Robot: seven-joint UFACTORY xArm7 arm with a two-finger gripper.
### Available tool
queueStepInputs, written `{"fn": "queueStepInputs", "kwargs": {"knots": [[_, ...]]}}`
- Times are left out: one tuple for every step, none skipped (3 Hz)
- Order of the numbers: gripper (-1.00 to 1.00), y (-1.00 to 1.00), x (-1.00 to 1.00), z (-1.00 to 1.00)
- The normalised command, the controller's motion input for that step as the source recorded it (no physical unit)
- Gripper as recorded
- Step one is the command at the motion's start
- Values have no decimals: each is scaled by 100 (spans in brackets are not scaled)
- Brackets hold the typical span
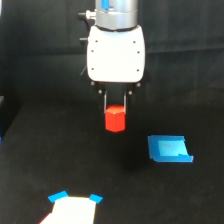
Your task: Pick up the red object from the table
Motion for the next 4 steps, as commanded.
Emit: {"fn": "queueStepInputs", "kwargs": {"knots": [[-84,6,-47,-10],[-100,-14,10,-49],[-100,-7,33,5],[-100,29,16,-18]]}}
